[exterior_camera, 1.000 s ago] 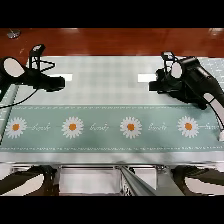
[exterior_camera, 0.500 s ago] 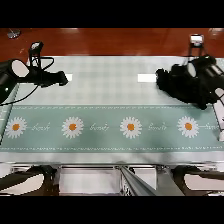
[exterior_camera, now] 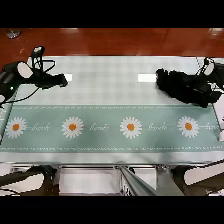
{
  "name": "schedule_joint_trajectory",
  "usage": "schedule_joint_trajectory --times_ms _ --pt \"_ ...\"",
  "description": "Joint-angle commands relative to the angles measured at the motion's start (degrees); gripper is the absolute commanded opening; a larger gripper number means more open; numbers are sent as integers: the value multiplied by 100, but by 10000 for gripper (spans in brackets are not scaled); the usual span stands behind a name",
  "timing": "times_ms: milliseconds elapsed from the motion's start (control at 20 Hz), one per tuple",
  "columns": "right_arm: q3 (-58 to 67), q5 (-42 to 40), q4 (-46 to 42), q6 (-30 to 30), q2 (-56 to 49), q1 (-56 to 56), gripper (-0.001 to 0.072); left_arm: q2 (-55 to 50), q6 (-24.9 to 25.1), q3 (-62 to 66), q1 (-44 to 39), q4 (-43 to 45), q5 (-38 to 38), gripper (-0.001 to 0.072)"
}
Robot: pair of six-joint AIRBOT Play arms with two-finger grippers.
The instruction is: Fold the shirts.
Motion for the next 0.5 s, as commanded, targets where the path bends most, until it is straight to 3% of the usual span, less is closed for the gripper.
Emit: schedule_joint_trajectory --times_ms 0,150,250,350,450 --pt "804 1021 1108 -1032 9 -76 27 0 4 205 116 -26 -603 700" --pt "1386 798 1611 -1386 1012 -59 27 382 -2 608 584 -83 -1139 700" --pt "1484 330 1834 -1556 2035 37 26 1062 238 505 809 -597 -1239 700" --pt "1484 140 1790 -1810 2994 275 26 2079 719 -74 754 -1233 -1217 700" --pt "1486 -186 1766 -1904 3873 581 26 3147 835 -844 562 -1545 -1180 700"
